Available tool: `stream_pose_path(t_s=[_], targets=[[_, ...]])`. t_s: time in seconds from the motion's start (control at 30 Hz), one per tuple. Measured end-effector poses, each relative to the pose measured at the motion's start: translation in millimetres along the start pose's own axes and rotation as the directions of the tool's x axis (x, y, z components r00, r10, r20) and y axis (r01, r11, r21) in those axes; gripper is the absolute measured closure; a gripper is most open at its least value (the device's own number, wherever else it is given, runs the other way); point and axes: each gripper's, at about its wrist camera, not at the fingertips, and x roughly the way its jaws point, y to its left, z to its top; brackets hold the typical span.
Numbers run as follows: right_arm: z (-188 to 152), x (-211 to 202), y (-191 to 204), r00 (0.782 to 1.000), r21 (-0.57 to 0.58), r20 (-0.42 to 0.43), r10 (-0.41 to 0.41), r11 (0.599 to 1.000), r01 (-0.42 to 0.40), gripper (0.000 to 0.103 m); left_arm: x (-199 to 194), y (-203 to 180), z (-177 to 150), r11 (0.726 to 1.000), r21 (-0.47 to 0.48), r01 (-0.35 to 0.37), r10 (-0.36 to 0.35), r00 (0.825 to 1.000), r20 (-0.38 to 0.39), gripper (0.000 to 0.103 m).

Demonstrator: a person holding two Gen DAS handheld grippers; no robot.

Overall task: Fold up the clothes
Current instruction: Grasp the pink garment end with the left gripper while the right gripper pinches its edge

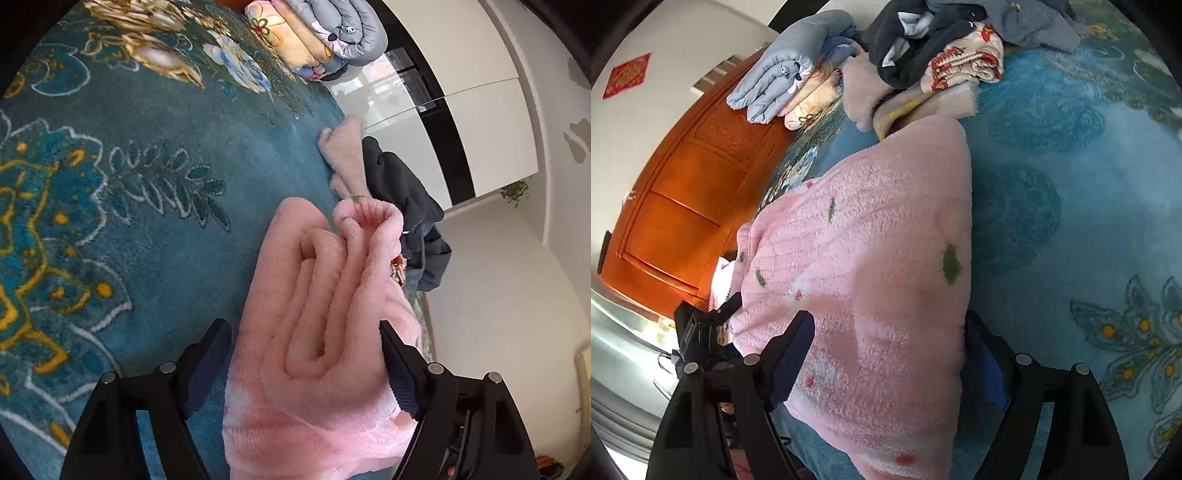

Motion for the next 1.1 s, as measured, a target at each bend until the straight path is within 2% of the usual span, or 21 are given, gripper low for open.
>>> stream_pose_path(t_s=[0.2,0.3,0.37,0.47,0.5,0.53,0.6,0.67,0.73,0.9,1.0,1.1], targets=[[1,2,-4,0.999,0.062,0.049,0.018,0.998,-0.021,0.020,17,-2,17,1.000,0.016,0.014,-0.012,0.995,-0.103,0.019],[8,14,-9,0.999,0.107,0.021,0.042,0.993,-0.044,0.020,14,-1,11,1.000,0.006,0.018,-0.017,0.996,-0.087,0.019],[15,21,-10,0.998,0.111,0.019,0.062,0.992,-0.063,0.020,13,-5,6,1.000,-0.002,-0.011,0.010,0.997,-0.071,0.019],[20,24,-10,0.997,0.114,0.019,0.077,0.990,-0.079,0.021,14,-11,-3,0.998,-0.013,-0.056,0.055,0.997,-0.054,0.026],[22,25,-11,0.997,0.113,0.012,0.081,0.990,-0.082,0.031,14,-12,-6,0.998,-0.027,-0.064,0.063,0.997,-0.048,0.038],[23,26,-11,0.998,0.107,0.001,0.067,0.992,-0.067,0.039,14,-12,-9,0.997,-0.046,-0.068,0.066,0.997,-0.041,0.045],[25,24,-12,0.998,0.101,-0.008,0.069,0.993,-0.068,0.063,10,-18,-16,0.995,-0.058,-0.085,0.084,0.996,-0.020,0.052],[26,17,-12,0.995,0.089,-0.006,0.095,0.992,-0.094,0.071,5,-35,-23,0.992,-0.017,-0.123,0.123,0.992,-0.002,0.056],[27,6,-9,0.993,0.056,-0.001,0.115,0.992,-0.115,0.075,1,-56,-29,0.989,0.036,-0.146,0.146,0.989,0.009,0.059],[31,-35,-13,0.992,-0.010,0.053,0.113,0.994,-0.113,0.076,12,-112,-47,0.982,0.151,-0.114,0.117,0.993,-0.013,0.059],[36,-70,-28,0.990,-0.008,0.102,0.101,0.995,-0.101,0.076,34,-144,-62,0.978,0.197,-0.069,0.081,0.995,-0.056,0.059],[40,-114,-45,0.987,-0.022,0.155,0.051,0.999,-0.048,0.076,63,-174,-79,0.973,0.228,-0.037,0.063,0.992,-0.107,0.059]])
